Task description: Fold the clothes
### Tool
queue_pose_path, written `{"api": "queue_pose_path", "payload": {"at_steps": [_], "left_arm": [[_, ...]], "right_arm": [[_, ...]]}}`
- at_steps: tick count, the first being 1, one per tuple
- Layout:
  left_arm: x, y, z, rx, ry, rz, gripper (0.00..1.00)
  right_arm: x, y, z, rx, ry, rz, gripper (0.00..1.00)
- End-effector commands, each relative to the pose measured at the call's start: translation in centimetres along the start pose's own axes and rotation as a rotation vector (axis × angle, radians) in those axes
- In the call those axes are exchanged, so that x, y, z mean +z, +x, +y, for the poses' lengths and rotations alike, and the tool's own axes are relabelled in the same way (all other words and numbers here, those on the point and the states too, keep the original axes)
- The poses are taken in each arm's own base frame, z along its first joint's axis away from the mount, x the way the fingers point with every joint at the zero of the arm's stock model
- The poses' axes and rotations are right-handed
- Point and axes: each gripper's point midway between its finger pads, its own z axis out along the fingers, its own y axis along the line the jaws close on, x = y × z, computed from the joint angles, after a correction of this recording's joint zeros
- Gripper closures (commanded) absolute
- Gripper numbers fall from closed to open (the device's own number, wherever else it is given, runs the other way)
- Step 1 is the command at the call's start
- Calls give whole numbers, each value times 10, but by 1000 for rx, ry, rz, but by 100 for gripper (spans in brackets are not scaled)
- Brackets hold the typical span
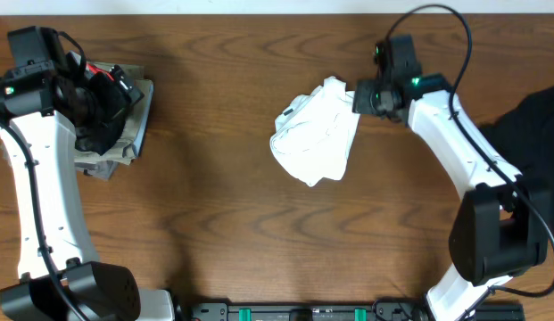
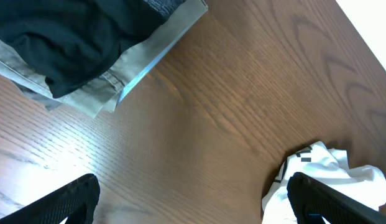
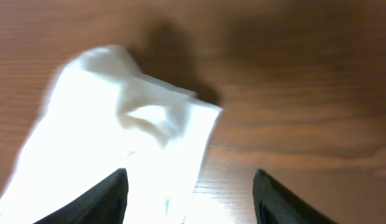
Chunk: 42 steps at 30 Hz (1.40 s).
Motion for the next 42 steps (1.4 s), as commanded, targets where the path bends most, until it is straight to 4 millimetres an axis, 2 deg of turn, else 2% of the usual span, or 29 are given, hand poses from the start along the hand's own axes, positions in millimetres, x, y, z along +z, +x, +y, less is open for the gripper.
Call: {"api": "queue_pose_path", "payload": {"at_steps": [1, 3, 8, 12, 16, 23, 27, 31, 34, 38, 42], "left_arm": [[3, 0, 3, 1, -11, 6, 2], [3, 0, 3, 1, -11, 6, 2], [3, 0, 3, 1, -12, 6, 2], [3, 0, 3, 1, -12, 7, 2], [3, 0, 3, 1, -12, 7, 2], [3, 0, 3, 1, -12, 7, 2], [3, 0, 3, 1, -12, 7, 2], [3, 0, 3, 1, -12, 7, 2], [3, 0, 3, 1, -12, 7, 2], [3, 0, 3, 1, -12, 7, 2], [3, 0, 3, 1, -12, 7, 2]], "right_arm": [[-42, -3, 51, -124, -180, 9, 39], [-44, 13, 60, -139, -195, 66, 41], [-15, 68, 64, -144, -153, 254, 45], [9, 86, 63, -96, -128, 316, 51], [30, 90, 62, -84, -116, 334, 59], [53, 88, 52, -79, -72, 328, 56], [60, 94, 38, -33, -18, 356, 55], [64, 95, 25, -12, 22, 368, 59], [63, 93, 8, 3, 119, 350, 60], [63, 92, 2, -1, 148, 342, 59], [62, 88, -7, -3, 190, 324, 62]]}}
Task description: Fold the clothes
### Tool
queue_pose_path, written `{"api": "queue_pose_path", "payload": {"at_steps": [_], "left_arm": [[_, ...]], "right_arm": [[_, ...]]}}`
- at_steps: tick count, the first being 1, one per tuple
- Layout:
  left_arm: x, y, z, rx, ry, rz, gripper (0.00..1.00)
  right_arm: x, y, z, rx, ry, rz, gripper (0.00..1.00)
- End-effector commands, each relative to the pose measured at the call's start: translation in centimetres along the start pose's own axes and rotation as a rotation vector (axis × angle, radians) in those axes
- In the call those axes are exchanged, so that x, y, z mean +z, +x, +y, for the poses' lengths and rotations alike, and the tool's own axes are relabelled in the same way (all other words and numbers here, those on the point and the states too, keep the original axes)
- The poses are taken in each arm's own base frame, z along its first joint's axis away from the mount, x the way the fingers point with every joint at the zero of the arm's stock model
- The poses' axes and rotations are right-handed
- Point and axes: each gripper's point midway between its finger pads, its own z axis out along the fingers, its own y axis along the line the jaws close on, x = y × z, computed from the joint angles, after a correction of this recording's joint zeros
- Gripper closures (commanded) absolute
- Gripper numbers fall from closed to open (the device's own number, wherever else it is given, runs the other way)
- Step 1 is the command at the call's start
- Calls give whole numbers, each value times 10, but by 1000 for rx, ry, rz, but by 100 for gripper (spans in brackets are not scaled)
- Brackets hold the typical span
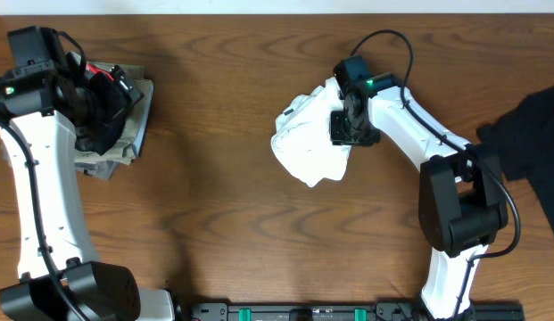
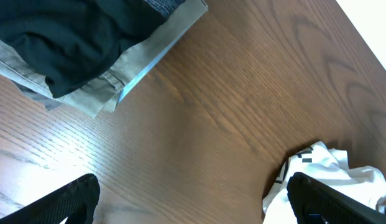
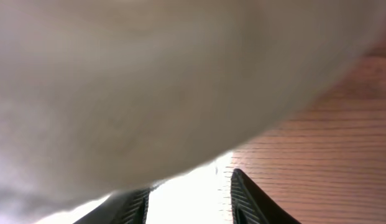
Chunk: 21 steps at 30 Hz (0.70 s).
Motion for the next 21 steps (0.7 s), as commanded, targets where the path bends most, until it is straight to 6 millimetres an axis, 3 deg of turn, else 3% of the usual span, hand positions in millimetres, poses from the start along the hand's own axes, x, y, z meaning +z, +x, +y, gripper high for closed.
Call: {"api": "queue_pose_path", "payload": {"at_steps": [1, 8, 14, 18, 21], "left_arm": [[3, 1, 3, 1, -12, 8, 2], [3, 1, 3, 1, -12, 8, 2], [3, 1, 3, 1, -12, 8, 2], [3, 1, 3, 9, -12, 8, 2], [3, 0, 4, 12, -18, 5, 2]], "right_arm": [[1, -6, -20, 29, 90, -28, 63], [-4, -9, -41, 48, 188, -45, 63], [-31, -15, -61, 75, 273, -38, 64], [-61, -27, -44, 65, 192, -52, 64], [-82, -36, -2, -58, -4, -59, 62]]}}
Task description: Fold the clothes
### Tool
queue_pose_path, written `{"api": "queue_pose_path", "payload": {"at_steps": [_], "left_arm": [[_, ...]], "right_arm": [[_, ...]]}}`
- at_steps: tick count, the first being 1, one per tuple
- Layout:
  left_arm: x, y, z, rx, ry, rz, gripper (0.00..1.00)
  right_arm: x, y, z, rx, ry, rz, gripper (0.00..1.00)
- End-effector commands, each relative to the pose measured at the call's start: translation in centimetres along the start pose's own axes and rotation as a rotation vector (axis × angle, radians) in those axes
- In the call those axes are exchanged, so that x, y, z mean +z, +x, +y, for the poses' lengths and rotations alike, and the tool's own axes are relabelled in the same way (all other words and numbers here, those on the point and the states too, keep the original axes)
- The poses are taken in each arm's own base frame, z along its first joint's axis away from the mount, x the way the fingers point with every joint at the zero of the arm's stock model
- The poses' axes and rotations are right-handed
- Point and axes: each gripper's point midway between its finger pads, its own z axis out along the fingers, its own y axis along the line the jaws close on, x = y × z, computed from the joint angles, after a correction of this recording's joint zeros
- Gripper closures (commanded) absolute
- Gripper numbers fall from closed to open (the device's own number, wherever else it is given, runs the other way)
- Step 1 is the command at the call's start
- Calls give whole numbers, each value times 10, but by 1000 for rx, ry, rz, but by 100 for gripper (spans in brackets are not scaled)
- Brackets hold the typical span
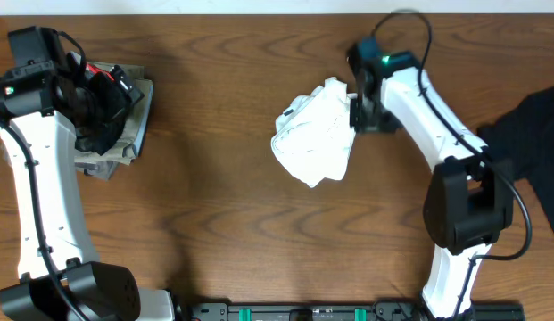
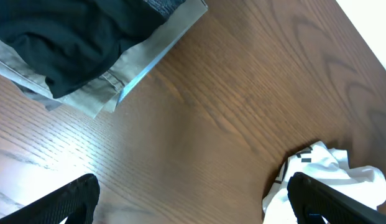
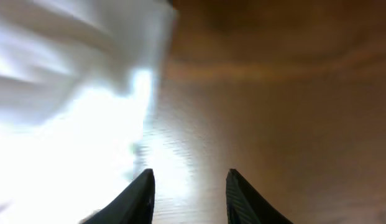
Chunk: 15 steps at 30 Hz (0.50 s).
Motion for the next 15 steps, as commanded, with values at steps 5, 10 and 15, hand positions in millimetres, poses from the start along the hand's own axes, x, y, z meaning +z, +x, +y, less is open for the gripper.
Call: {"api": "queue_pose_path", "payload": {"at_steps": [5, 10, 15], "left_arm": [[3, -1, 6, 9, -29, 1, 2], [3, 0, 6, 9, -29, 2, 2], [4, 0, 7, 8, -30, 4, 2]], "right_arm": [[-52, -10, 84, -171, -404, -46, 55], [-34, 5, 87, -131, -383, 18, 53], [-21, 7, 83, -101, -376, 32, 53]]}}
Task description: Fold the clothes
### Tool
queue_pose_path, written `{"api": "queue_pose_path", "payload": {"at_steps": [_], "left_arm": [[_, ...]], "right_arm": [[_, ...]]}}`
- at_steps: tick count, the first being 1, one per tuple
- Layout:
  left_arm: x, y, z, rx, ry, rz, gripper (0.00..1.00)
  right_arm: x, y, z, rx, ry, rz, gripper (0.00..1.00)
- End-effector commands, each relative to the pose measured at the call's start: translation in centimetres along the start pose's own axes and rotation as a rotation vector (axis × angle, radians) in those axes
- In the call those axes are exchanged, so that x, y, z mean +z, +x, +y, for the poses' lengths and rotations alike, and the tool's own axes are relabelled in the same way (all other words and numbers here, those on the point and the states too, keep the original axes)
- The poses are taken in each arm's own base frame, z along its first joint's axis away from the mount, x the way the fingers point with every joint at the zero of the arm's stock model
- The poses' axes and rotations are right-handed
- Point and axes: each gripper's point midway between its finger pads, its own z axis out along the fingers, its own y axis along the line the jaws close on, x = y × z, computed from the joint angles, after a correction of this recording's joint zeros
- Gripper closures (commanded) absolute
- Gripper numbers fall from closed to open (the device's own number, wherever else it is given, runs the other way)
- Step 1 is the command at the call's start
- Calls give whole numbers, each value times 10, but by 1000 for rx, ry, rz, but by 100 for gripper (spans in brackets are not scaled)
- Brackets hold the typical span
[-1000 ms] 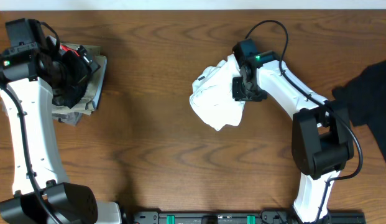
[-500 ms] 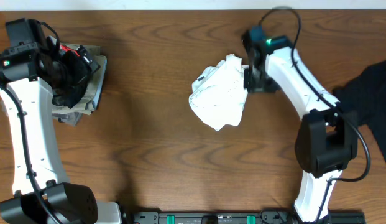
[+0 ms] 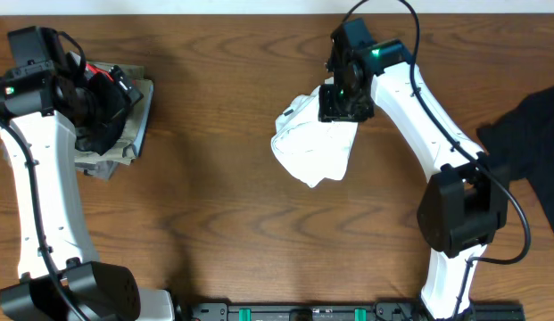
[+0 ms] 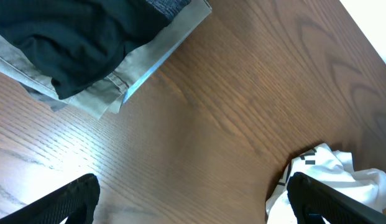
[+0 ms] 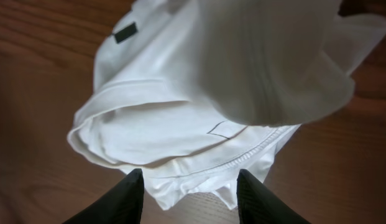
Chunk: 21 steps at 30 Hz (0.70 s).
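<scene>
A crumpled white garment (image 3: 312,143) lies mid-table; the right wrist view shows its folds and hem (image 5: 199,118). My right gripper (image 3: 339,102) hovers over its upper right part, open, both fingers (image 5: 127,196) spread wide with the hem between them, gripper (image 5: 193,205). My left gripper (image 3: 111,94) stays at the far left over a stack of folded clothes (image 3: 116,134), open (image 4: 193,208) with only bare wood between its fingers. That view shows the stack (image 4: 87,43) at upper left and the white garment (image 4: 323,177) at lower right.
A black garment (image 3: 526,134) lies at the table's right edge, beside the right arm's base. The brown wooden table (image 3: 214,214) stretches between the stack and the white garment. The table's back edge runs just behind the right gripper.
My right gripper has moved from the white garment's right edge to above its upper part, and its camera now looks down on the whole bundle. The garment and left arm are unchanged.
My right gripper first stood open at the garment's upper right edge. Then it was low over the cloth, which filled its view. After that it was off the right edge over wood, and now it is over the top. The bundle's shape has barely changed.
</scene>
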Motion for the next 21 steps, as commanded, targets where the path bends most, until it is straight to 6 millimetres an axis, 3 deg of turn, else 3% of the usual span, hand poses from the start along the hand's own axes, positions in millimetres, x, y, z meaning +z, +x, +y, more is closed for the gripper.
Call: {"api": "queue_pose_path", "payload": {"at_steps": [1, 12, 18, 21], "left_arm": [[5, 1, 4, 7, -17, 11, 2], [5, 1, 4, 7, -18, 12, 2], [5, 1, 4, 7, -17, 12, 2], [5, 1, 4, 7, -17, 12, 2]], "right_arm": [[9, 2, -5, 42, -15, 12, 53], [31, -29, -31, 182, -49, -103, 55], [47, -56, -49, 211, -59, -173, 73], [63, -64, -62, 229, -56, -183, 90]]}}
